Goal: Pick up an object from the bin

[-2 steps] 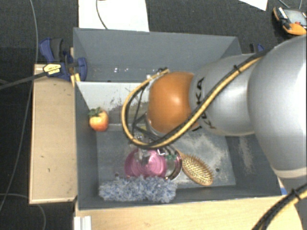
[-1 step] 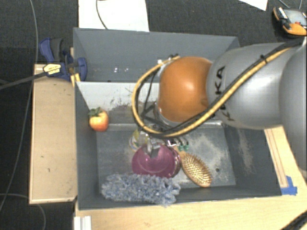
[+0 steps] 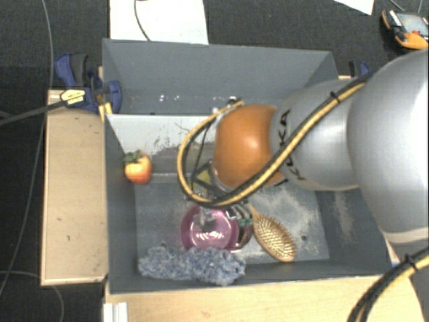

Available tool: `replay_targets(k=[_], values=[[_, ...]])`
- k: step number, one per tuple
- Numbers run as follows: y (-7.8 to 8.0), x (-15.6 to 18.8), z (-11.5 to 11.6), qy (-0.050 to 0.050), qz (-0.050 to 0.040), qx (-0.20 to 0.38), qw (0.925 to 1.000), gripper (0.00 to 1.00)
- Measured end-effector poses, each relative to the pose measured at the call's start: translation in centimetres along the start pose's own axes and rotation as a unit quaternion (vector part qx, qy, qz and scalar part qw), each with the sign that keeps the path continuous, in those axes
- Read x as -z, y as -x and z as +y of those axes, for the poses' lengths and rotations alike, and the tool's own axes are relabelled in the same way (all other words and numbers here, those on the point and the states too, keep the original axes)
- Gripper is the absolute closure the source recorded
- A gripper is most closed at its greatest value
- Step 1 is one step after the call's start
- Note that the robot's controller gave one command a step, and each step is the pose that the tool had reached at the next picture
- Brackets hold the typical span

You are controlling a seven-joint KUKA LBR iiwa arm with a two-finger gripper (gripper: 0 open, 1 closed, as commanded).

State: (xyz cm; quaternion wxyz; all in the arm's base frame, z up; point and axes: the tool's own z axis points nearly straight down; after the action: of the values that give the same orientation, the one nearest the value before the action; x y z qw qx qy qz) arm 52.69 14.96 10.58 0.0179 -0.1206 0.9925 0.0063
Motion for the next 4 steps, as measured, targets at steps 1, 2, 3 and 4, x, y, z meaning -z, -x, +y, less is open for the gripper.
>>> replay_targets(k=[1,2,3,4], values=[[-0.4,-1.3,-0.2,0.001,0.0073,0.003,1.0000,1.00],[-2.7,0.1,-1.2,0.000,-0.0024,0.090,0.9960,1.00],[-1.1,8.1,-0.1,0.001,0.0034,0.010,0.9999,1.00],[-0.9,9.5,-0.6,0.001,-0.0052,0.032,0.9995,1.00]])
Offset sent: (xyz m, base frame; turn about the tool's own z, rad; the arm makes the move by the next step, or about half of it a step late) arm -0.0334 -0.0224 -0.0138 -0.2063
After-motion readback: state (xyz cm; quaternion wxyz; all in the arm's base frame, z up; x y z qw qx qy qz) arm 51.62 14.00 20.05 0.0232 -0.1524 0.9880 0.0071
